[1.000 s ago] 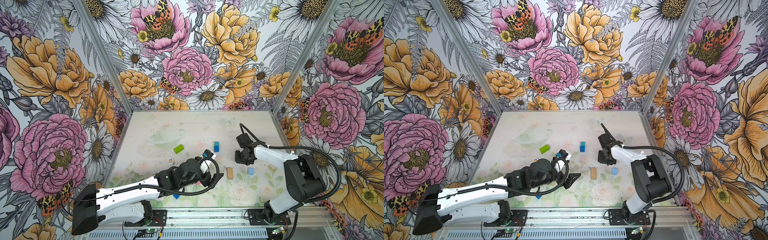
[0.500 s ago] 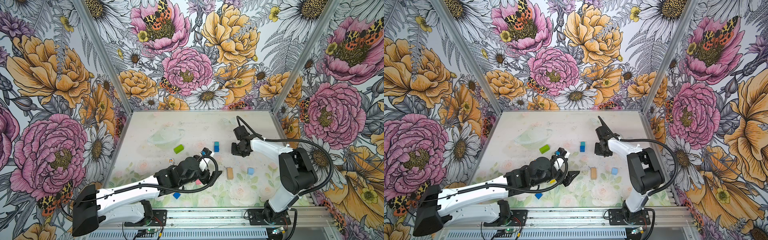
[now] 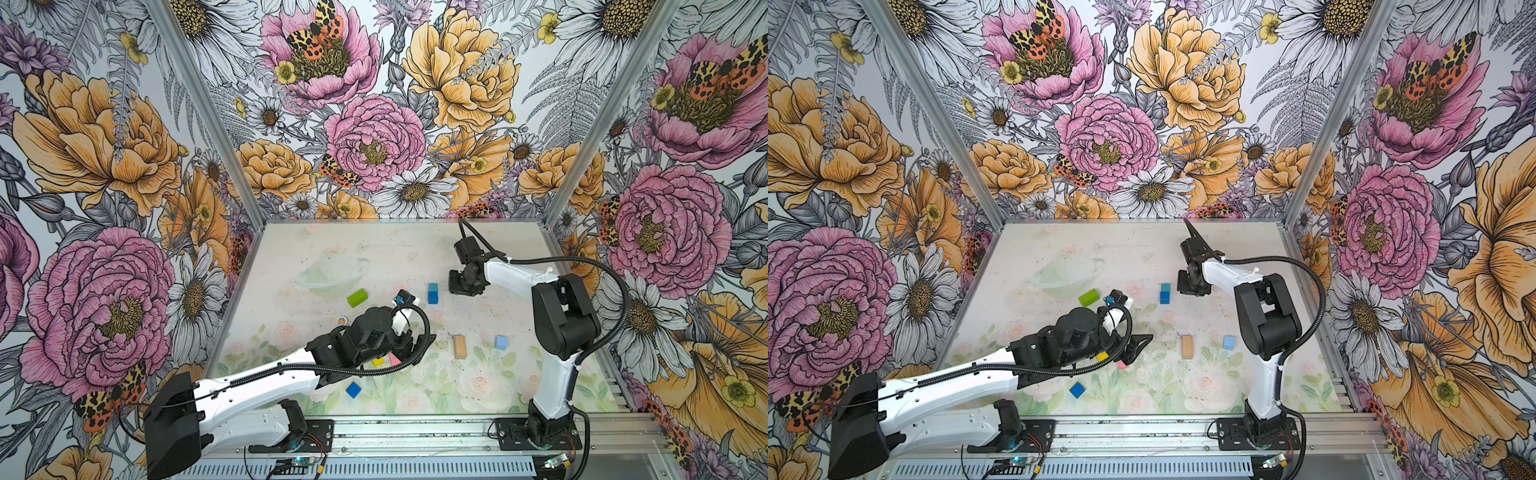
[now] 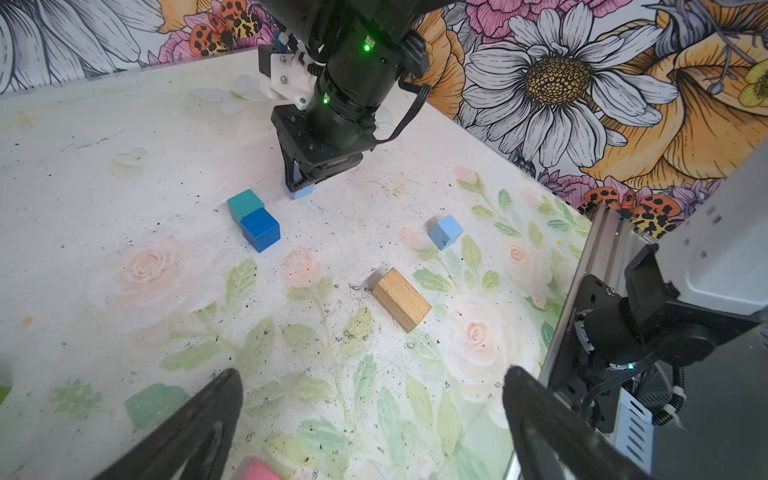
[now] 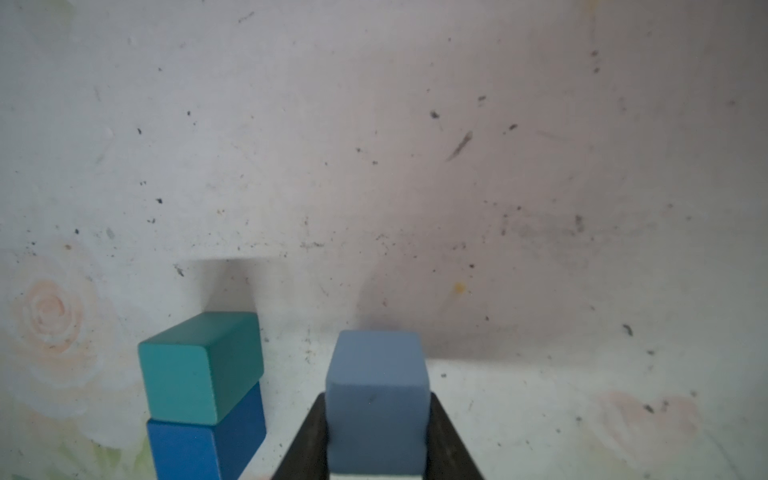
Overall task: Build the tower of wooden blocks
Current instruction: 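Carry the light blue cube onto the dark blue cube beside the teal cube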
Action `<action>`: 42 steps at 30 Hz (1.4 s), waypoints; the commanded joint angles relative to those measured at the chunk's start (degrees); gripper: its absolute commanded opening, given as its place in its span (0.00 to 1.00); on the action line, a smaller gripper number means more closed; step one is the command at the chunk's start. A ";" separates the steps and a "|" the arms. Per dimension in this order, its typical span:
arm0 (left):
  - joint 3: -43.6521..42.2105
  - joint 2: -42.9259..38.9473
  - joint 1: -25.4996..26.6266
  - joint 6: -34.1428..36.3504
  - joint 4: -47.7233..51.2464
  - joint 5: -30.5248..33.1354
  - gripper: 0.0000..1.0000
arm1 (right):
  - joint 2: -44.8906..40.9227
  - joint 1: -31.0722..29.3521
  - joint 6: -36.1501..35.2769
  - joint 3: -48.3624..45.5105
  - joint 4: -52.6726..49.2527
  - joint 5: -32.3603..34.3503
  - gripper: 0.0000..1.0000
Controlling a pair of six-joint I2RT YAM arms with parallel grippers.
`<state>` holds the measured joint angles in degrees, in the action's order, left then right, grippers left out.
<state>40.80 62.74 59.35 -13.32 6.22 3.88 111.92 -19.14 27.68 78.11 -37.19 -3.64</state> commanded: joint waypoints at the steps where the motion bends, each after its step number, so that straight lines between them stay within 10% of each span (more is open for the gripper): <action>1: -0.74 0.06 -0.81 -0.04 -0.04 -1.84 0.99 | 1.84 -0.90 -0.70 3.09 0.36 -1.59 0.25; 19: -3.00 -4.28 -2.18 -0.71 1.27 -1.99 0.99 | 4.27 -2.95 -0.33 6.05 0.19 -2.87 0.26; 27: -3.46 -4.57 -2.59 -0.81 1.12 -2.17 0.99 | 3.58 -2.96 -0.34 6.32 -0.14 -2.25 0.45; 42: -4.05 -5.77 -3.14 -1.31 1.05 -2.67 0.99 | -1.14 -2.92 -0.70 4.26 -1.57 -1.24 0.51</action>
<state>37.69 58.52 56.75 -13.52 7.51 2.24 114.28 -21.80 27.33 82.70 -38.33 -5.85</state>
